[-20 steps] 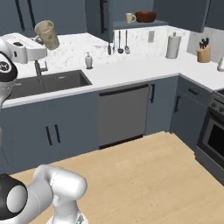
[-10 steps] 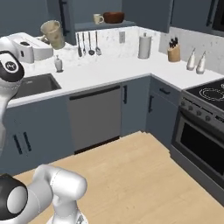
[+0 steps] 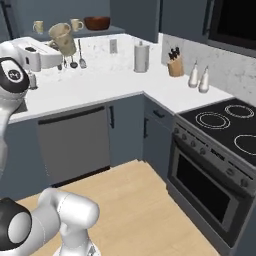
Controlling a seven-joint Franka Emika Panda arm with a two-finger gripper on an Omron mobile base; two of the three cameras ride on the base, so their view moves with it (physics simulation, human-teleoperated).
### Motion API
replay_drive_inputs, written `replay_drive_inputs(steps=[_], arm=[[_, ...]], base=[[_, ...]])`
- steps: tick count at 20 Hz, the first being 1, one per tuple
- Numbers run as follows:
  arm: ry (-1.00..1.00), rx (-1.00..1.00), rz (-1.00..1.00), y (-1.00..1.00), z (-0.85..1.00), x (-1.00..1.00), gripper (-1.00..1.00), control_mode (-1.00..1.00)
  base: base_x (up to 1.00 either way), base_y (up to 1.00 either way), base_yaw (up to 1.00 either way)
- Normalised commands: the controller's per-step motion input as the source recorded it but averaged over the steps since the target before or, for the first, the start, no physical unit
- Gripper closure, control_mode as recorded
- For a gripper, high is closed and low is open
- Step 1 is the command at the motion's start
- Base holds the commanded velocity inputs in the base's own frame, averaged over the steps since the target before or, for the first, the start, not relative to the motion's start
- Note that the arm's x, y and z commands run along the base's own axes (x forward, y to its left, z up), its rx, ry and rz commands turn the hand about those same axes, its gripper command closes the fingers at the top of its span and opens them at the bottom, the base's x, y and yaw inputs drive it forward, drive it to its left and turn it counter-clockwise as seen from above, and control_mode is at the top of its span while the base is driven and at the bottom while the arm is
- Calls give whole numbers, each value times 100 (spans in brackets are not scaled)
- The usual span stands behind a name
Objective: Gather all objects into one cabinet and sort the glasses and bowls to opposite sides.
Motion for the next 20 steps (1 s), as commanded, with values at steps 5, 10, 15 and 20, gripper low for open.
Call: replay_drive_inputs(steps=[5, 10, 15, 20], arm=[[0, 0, 0, 0, 0, 0, 100, 100], [0, 0, 0, 0, 0, 0, 100, 100], [0, 0, 0, 0, 0, 0, 100, 100], [0, 0, 0, 0, 0, 0, 100, 100]], base=[[42, -25, 34], [39, 0, 61], [49, 0, 68], [50, -27, 46]])
